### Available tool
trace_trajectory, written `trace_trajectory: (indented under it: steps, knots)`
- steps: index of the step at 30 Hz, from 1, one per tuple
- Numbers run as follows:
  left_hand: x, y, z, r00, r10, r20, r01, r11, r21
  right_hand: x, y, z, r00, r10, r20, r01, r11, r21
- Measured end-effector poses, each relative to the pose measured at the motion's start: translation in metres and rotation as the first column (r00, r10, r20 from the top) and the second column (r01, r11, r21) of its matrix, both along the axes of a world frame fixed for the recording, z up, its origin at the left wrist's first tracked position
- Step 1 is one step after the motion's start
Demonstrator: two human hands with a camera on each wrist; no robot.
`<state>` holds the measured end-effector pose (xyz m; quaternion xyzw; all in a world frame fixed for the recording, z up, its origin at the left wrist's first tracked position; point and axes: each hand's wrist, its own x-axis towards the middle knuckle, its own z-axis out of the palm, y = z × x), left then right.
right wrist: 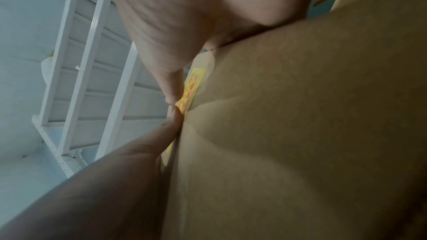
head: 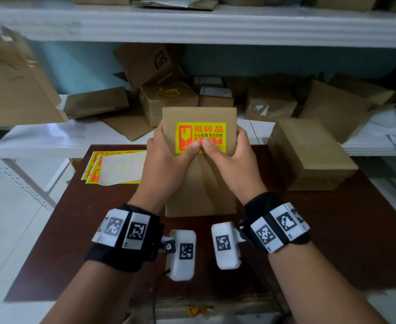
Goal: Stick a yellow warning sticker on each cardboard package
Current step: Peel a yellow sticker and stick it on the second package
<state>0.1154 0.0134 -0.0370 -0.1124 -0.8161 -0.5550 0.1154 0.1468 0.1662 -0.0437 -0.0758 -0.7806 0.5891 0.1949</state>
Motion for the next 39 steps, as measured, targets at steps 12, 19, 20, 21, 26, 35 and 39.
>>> trace_trajectory:
  steps: [12,19,20,21,26,35,39]
  knots:
    - [-0.01,-0.004,-0.009,0.995,-0.073,0.07,0.079,0.993,-0.089,-0.008,0.013,-0.012,1.0,0.008,0.025,-0.012,0.992,0.127]
    - [-0.008,-0.008,0.001,0.994,-0.077,0.076,0.088,0.986,-0.143,-0.01,0.019,-0.012,0.994,0.107,0.038,-0.111,0.985,0.133]
    - [-0.007,-0.007,0.002,0.994,-0.074,0.083,0.085,0.986,-0.144,-0.01,0.021,-0.011,0.993,0.11,0.041,-0.115,0.984,0.135]
    - [-0.007,-0.006,0.003,0.993,-0.071,0.092,0.084,0.986,-0.141,-0.01,0.022,-0.01,0.992,0.117,0.043,-0.122,0.983,0.135]
    - [-0.008,-0.007,0.005,0.991,-0.059,0.121,0.073,0.991,-0.112,-0.008,0.025,-0.005,0.986,0.159,0.052,-0.164,0.981,0.104]
    - [-0.006,-0.003,0.011,0.987,0.066,0.144,-0.047,0.99,-0.131,-0.001,0.013,0.0,0.997,0.075,0.014,-0.076,0.997,0.022]
    - [-0.006,-0.001,0.01,0.991,0.12,0.052,-0.109,0.978,-0.18,-0.006,0.007,-0.008,0.999,0.052,-0.006,-0.051,0.997,0.058]
